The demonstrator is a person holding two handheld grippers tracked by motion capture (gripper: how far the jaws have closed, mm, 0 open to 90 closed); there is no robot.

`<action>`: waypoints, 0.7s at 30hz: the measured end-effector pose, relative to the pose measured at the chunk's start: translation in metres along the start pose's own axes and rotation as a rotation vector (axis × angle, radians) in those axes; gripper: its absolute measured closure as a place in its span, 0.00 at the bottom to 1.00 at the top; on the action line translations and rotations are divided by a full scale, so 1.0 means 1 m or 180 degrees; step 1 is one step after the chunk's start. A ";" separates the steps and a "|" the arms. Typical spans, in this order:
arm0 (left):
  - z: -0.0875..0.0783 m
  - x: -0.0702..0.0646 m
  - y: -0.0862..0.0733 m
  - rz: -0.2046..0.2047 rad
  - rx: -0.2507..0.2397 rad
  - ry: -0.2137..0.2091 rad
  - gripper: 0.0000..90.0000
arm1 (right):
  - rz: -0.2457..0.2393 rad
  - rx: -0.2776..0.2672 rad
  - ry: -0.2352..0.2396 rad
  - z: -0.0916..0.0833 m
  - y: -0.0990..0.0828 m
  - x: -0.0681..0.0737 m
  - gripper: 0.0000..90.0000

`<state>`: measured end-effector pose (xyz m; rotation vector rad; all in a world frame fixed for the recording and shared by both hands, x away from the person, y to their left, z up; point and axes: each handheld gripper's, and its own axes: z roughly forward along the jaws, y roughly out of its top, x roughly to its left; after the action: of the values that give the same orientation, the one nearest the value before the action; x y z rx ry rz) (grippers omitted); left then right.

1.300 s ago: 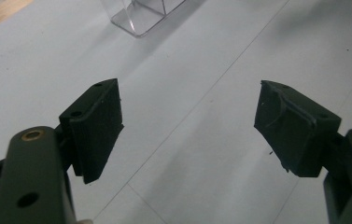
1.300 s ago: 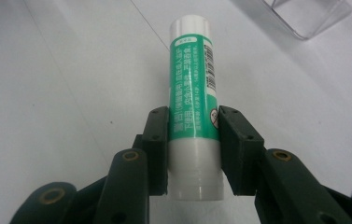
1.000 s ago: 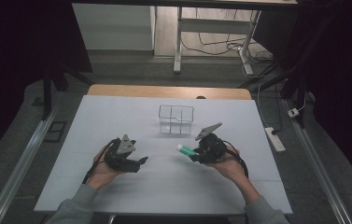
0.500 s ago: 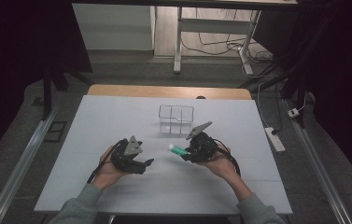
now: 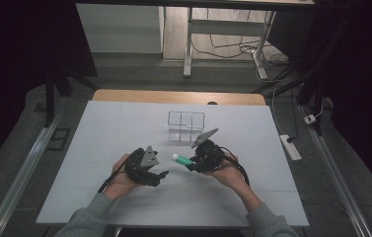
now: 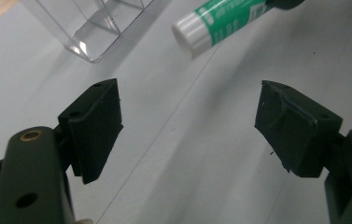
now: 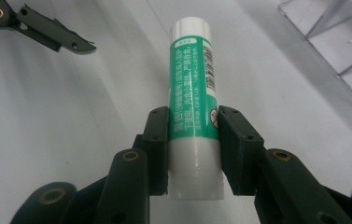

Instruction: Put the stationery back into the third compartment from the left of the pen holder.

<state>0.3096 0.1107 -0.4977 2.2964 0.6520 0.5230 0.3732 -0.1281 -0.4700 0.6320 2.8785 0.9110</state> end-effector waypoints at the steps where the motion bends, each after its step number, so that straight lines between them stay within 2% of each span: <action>1: 0.001 -0.001 0.001 0.0015 -0.0002 -0.0004 0.26 | -0.0005 -0.0001 0.0017 0.001 0.001 0.001 0.72; 9: 0.010 -0.009 0.008 0.0246 0.0068 -0.0004 0.26 | -0.0024 0.0005 0.0139 0.007 0.005 0.005 0.72; 11: 0.010 -0.011 0.010 0.0296 0.0071 0.0003 0.26 | -0.0062 -0.0012 0.0215 0.009 0.005 0.005 0.72; 15: 0.012 -0.014 0.012 0.0358 0.0083 0.0001 0.27 | -0.0050 0.0006 0.0256 0.011 0.006 0.007 0.72; 21: 0.015 -0.017 0.013 0.0514 0.0106 -0.0028 0.33 | -0.0067 0.0057 0.0351 0.015 0.008 0.010 0.72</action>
<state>0.3081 0.0853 -0.5019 2.3942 0.4764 0.5809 0.3697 -0.1100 -0.4767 0.5690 2.9872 0.9474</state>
